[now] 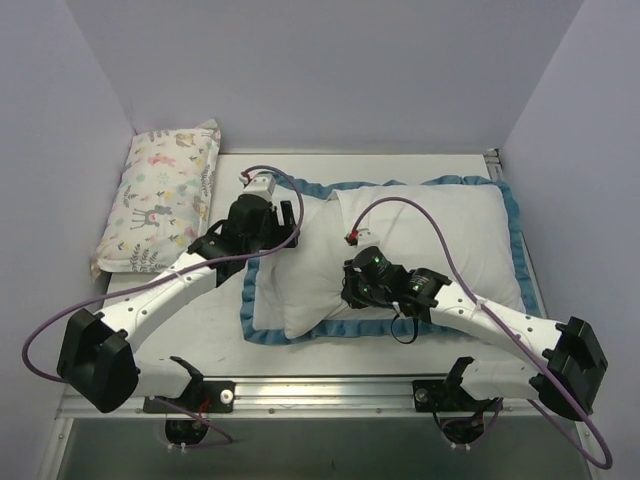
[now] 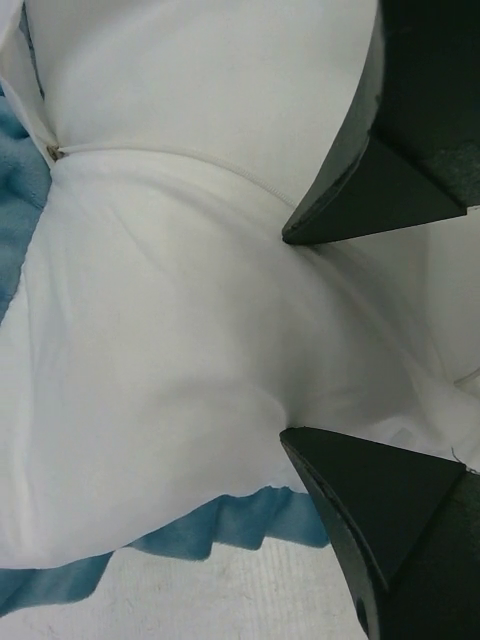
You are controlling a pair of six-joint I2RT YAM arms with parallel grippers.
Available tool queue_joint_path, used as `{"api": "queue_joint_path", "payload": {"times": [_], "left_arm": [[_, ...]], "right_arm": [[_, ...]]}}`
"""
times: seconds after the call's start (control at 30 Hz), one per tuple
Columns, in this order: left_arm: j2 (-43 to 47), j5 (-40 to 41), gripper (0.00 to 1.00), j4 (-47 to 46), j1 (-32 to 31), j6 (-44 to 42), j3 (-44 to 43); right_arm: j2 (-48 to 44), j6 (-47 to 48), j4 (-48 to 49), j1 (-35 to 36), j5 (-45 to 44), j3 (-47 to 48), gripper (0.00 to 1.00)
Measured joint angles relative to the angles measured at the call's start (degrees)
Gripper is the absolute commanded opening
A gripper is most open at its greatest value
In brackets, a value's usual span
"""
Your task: Remove the pillowcase from the pillow
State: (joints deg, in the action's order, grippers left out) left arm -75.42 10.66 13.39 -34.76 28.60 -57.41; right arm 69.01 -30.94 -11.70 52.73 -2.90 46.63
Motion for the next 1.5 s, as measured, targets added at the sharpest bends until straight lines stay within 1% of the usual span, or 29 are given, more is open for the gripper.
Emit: {"api": "queue_joint_path", "payload": {"times": [0.03, 0.07, 0.17, 0.2, 0.27, 0.3, 0.4, 0.47, 0.5, 0.57, 0.6, 0.67, 0.7, 0.8, 0.87, 0.9, 0.97, 1.07, 1.1, 1.17, 1.2, 1.23, 1.27, 1.3, 1.33, 1.37, 1.4, 1.43, 1.5], "left_arm": [[-0.35, 0.04, 0.76, -0.09, 0.11, -0.31, -0.11], [-0.85, 0.28, 0.64, -0.07, 0.33, -0.52, -0.42], [-2.40, 2.43, 0.38, -0.11, 1.70, -0.13, -0.98], [-2.93, 3.30, 0.17, -0.02, 2.36, 0.04, -0.98], [-4.02, 5.20, 0.03, 0.28, 3.61, 0.26, -0.96], [-4.50, 5.90, 0.00, 0.44, 4.13, 0.37, -0.83], [-5.68, 7.10, 0.00, 0.04, 5.05, 0.98, 0.63], [-5.73, 6.95, 0.00, -1.20, 5.07, 1.53, 3.17], [-5.64, 6.75, 0.00, -1.77, 5.07, 1.97, 4.72], [-5.60, 5.99, 0.00, -2.58, 5.03, 2.71, 7.74], [-5.40, 5.49, 0.00, -3.17, 5.03, 3.02, 9.20], [-4.59, 4.66, 0.00, -3.67, 4.96, 3.89, 11.56], [-3.96, 4.20, 0.00, -3.78, 4.92, 4.24, 12.37], [-1.84, 3.23, 0.00, -4.66, 4.85, 5.31, 13.31], [-0.46, 2.64, 0.00, -5.57, 4.85, 5.73, 13.31], [0.20, 2.51, 0.00, -6.01, 4.85, 5.88, 13.31], [1.36, 2.36, 0.00, -6.56, 4.85, 6.27, 13.29], [1.90, 2.36, 0.00, -6.27, 4.85, 6.99, 13.16], [1.90, 2.40, 0.07, -5.84, 4.87, 7.21, 12.96], [1.92, 2.56, 0.23, -4.28, 4.92, 7.67, 12.11], [1.95, 2.62, 0.34, -3.48, 4.98, 7.93, 11.47], [2.05, 2.64, 0.54, -2.75, 5.09, 8.15, 10.75], [2.25, 2.71, 0.62, -2.08, 5.22, 8.11, 9.97], [2.54, 2.69, 0.68, -1.57, 5.29, 8.17, 9.18], [2.82, 2.60, 0.76, -1.33, 5.40, 8.22, 8.39], [3.21, 2.25, 0.78, -1.18, 5.53, 8.02, 7.45], [3.43, 1.81, 0.79, -1.14, 5.55, 7.91, 6.60], [3.50, 1.14, 0.80, -1.18, 5.55, 7.61, 5.66], [3.32, -0.74, 0.82, -1.49, 5.49, 6.80, 3.93]], "right_arm": [[-0.24, 0.24, -0.37, -0.76, 0.04, 0.00, 0.00], [-0.52, 0.48, -0.70, -1.40, 0.07, 0.00, 0.00], [-1.75, 1.09, -1.77, -3.41, 0.31, 0.00, 0.00], [-2.25, 1.31, -2.21, -4.15, 0.35, -0.02, 0.00], [-3.48, 1.95, -3.32, -5.95, 0.57, -0.11, 0.00], [-4.07, 2.34, -4.00, -6.69, 0.57, -0.15, 0.00], [-5.38, 3.26, -6.25, -8.44, 0.44, -0.15, 0.00], [-5.77, 3.96, -7.67, -8.66, 0.13, -0.02, 0.00], [-5.81, 4.22, -8.66, -8.66, 0.04, 0.39, 0.02], [-5.86, 4.63, -10.86, -8.24, -0.42, 2.01, 0.16], [-5.92, 5.05, -12.22, -7.48, -1.18, 3.26, 0.32], [-6.14, 5.95, -14.84, -5.11, -3.39, 6.51, 0.47], [-6.27, 6.54, -15.89, -3.52, -4.48, 8.33, 0.56], [-6.16, 8.52, -18.03, 2.36, -7.58, 14.99, 0.68], [-4.63, 10.08, -18.86, 5.88, -9.68, 20.39, 0.72], [-3.04, 11.23, -18.78, 7.58, -11.10, 24.09, 0.75], [1.01, 13.07, -18.25, 10.05, -12.09, 28.11, 0.78], [8.70, 16.31, -15.98, 10.80, -13.11, 31.74, 0.84], [11.58, 17.33, -15.43, 10.71, -13.60, 32.39, 0.87], [17.35, 18.91, -14.12, 10.27, -13.97, 32.63, 0.89], [20.02, 19.34, -13.70, 9.92, -14.14, 32.50, 0.91], [22.77, 19.52, -13.05, 9.35, -14.21, 31.85, 0.92], [24.13, 19.52, -12.26, 8.87, -14.27, 30.91, 0.92], [25.20, 19.41, -10.64, 8.15, -14.21, 28.74, 0.92], [25.40, 19.21, -9.44, 7.63, -14.16, 26.91, 0.90], [25.38, 18.91, -8.39, 7.23, -13.97, 25.49, 0.86], [25.11, 18.49, -6.91, 6.97, -13.53, 24.33, 0.67], [24.61, 18.18, -5.33, 6.80, -13.11, 23.26, 0.49], [23.47, 16.74, -2.62, 6.10, -12.26, 21.29, 0.22]]}}
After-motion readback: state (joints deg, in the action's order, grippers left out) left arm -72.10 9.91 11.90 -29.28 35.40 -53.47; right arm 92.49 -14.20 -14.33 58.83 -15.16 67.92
